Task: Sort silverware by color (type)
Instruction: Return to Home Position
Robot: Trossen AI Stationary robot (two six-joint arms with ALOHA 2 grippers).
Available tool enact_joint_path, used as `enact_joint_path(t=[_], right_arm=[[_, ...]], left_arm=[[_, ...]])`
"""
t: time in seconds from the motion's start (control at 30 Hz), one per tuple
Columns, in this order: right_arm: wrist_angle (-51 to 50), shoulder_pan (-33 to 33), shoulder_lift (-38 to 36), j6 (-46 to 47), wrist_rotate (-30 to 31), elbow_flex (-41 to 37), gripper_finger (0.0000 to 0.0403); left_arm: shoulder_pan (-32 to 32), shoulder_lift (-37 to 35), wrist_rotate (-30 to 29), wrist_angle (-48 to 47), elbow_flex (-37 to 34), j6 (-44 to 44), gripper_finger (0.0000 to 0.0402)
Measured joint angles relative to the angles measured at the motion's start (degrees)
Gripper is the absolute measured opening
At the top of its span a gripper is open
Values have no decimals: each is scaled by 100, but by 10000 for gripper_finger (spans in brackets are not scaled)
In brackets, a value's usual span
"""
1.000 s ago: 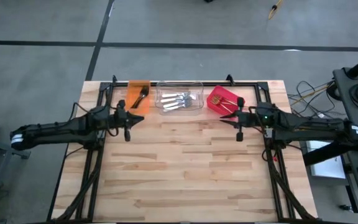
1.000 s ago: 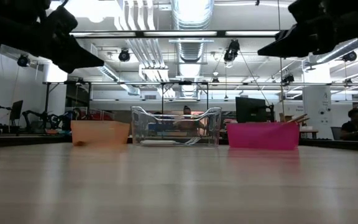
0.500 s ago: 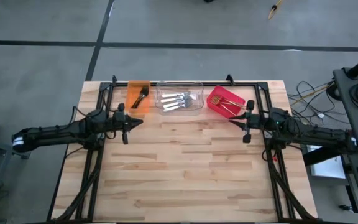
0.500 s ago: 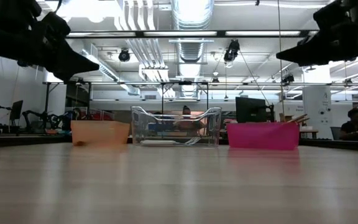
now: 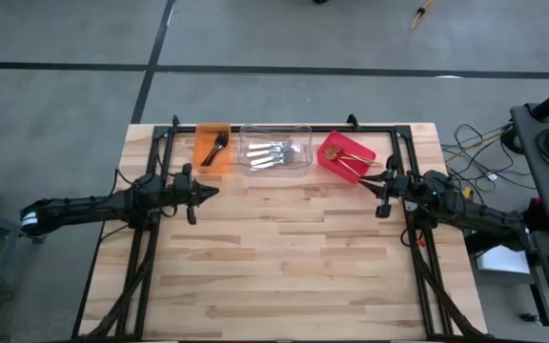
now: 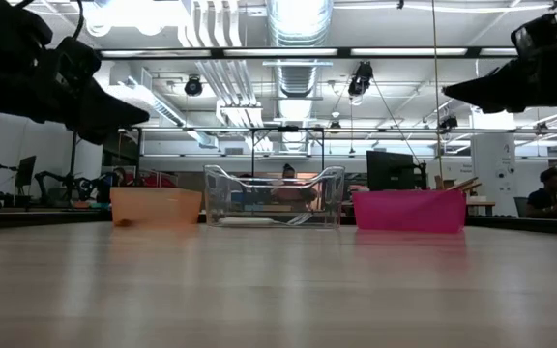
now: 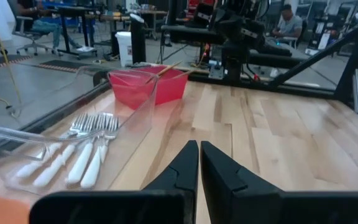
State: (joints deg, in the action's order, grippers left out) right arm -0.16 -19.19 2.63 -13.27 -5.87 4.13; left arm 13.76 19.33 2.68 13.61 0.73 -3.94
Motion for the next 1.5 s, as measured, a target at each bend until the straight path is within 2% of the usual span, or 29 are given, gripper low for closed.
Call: enact_joint_path(t=[0.13,0.47,0.57,0.7,0.9,0.97,1.13,1.23,1.33,1.5], right_arm=[[8,-36,-256,74,11,-253,38],[168,-36,-180,21,21,-340,38],[120,-36,-177,172,473,-342,38],[177,-36,-130,186,1142,-342,38],[205,-36,129,-625,1359,-345,38],[202,-36,209,-314,1342,-345,38],[205,-36,338,1730,1340,-345,38],[208,-36,356,2637,1340,-347,38],[209,-36,354,3010,1340,-347,38],[211,-36,354,2915,1340,-349,38]], left_arm=[[2,-61,74,-83,-13,-66,0],[2,-115,437,-70,-16,290,0],[0,-104,363,-82,-17,312,0],[0,-96,-139,-114,-11,283,0],[0,16,-271,-169,-11,194,0],[0,51,-273,-166,-11,193,0],[1,119,-271,-166,-11,192,0],[0,149,-271,-164,-9,192,0],[1,172,-271,-166,-7,192,0],[0,198,-271,-165,-2,192,0]])
